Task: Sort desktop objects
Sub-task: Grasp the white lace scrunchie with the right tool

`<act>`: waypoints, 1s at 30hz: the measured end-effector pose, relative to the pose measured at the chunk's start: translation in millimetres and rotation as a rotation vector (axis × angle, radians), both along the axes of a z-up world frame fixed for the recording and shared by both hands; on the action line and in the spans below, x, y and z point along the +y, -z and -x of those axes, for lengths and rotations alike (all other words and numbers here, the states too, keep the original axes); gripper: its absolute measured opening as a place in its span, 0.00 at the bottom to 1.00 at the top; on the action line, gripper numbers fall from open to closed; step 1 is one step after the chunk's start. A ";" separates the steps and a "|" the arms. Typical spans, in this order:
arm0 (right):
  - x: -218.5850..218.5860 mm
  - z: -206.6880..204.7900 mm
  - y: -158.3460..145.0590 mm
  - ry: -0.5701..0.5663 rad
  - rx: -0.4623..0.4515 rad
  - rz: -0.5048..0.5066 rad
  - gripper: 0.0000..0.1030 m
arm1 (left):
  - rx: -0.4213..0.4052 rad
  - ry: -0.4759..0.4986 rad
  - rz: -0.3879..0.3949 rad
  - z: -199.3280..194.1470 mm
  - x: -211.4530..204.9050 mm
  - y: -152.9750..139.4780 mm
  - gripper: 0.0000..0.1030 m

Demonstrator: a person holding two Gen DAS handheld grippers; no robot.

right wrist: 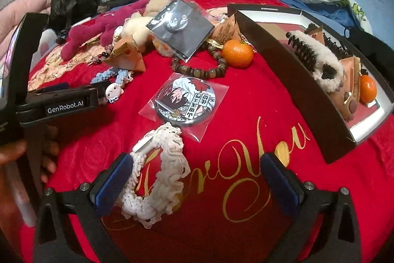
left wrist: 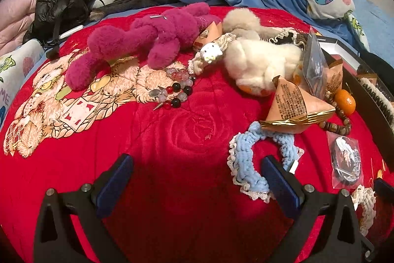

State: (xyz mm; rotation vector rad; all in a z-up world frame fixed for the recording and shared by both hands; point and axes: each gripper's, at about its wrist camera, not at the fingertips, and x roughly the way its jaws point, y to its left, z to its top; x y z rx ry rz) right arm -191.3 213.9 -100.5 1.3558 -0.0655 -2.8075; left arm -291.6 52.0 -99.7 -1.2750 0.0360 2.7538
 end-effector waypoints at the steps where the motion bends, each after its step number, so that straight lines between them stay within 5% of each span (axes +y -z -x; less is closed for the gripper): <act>1: 1.0 -0.6 -0.3 0.002 0.002 0.004 1.00 | 0.000 0.000 -0.001 0.2 -1.5 0.0 1.00; 5: -0.3 -1.4 -1.6 0.014 0.019 0.005 0.99 | 0.002 0.000 0.003 -0.7 -1.3 -0.2 1.00; 7: 2.6 -4.7 -3.3 0.035 0.032 0.022 0.89 | 0.001 0.000 0.000 -0.8 -0.2 -0.5 1.00; 10: 10.2 -7.7 -6.6 0.084 0.048 0.044 0.62 | 0.001 0.000 0.006 -0.6 0.4 -1.1 1.00; 20: 13.3 -9.2 -12.9 0.125 0.034 0.037 0.19 | 0.005 -0.002 0.004 0.9 2.1 -3.5 0.98; 23: 16.8 -9.9 -15.1 0.121 0.040 0.071 0.16 | 0.020 0.027 -0.017 -2.1 3.5 -7.5 0.77; 27: 26.1 -12.3 -18.1 0.125 0.046 0.155 0.15 | 0.034 0.097 -0.036 -6.0 16.2 -11.1 0.25; 30: 27.8 -14.9 -22.1 0.116 0.064 0.184 0.15 | 0.055 0.127 0.006 -11.0 28.1 -12.9 0.14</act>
